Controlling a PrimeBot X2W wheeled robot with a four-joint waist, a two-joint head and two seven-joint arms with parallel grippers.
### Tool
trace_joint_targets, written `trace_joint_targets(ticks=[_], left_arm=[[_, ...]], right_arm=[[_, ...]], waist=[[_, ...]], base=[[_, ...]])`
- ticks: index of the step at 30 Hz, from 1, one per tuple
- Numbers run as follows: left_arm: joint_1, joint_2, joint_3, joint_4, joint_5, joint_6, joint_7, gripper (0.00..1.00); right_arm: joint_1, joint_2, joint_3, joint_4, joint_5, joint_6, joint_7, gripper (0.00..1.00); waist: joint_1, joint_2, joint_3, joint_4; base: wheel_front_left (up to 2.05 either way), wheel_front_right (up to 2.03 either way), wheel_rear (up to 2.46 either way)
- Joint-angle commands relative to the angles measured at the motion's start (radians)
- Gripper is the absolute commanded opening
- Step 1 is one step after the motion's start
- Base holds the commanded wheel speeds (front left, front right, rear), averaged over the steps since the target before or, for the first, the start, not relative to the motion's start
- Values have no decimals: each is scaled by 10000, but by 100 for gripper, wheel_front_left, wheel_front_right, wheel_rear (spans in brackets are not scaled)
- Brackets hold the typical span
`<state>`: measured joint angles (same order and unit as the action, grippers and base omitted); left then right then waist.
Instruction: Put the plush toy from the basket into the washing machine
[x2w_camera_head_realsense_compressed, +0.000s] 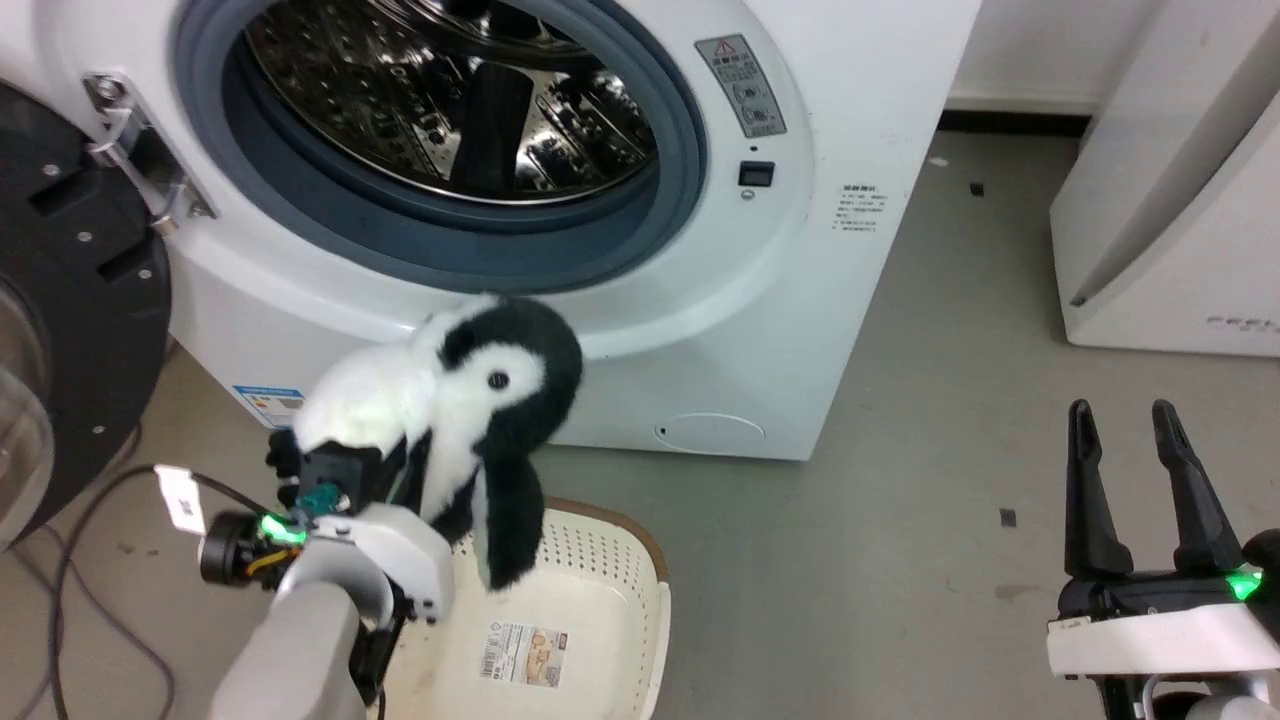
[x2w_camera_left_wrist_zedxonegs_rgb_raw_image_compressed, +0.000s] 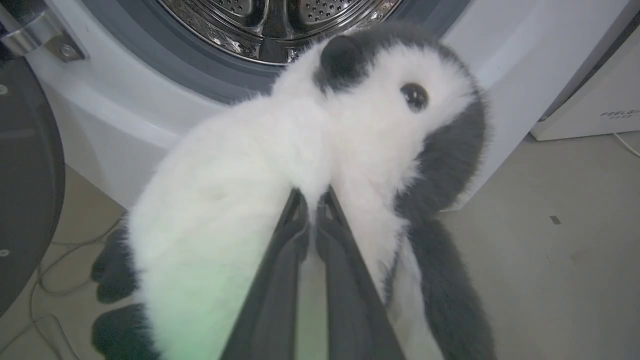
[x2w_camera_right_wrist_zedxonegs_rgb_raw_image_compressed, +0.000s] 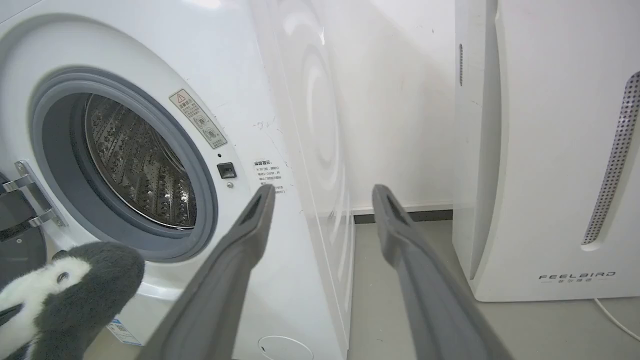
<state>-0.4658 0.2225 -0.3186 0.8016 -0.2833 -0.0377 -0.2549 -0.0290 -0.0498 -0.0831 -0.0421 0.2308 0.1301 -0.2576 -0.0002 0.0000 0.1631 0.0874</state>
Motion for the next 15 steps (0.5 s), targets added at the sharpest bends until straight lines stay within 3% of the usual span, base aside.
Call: trace_joint_targets(ticks=[1, 15], left_arm=[[-355, 54, 162, -288, 41, 102, -67, 0], [-3025, 692, 1286, -775, 183, 559, -68, 0]], right_arm=[[-144, -4, 11, -81, 121, 6, -42, 100], [-1133, -4, 173, -412, 268, 6, -42, 100]], waist=[[2, 0, 236, -172], [2, 0, 2378, -1486]], base=[[0, 0, 0], [0, 0, 0]])
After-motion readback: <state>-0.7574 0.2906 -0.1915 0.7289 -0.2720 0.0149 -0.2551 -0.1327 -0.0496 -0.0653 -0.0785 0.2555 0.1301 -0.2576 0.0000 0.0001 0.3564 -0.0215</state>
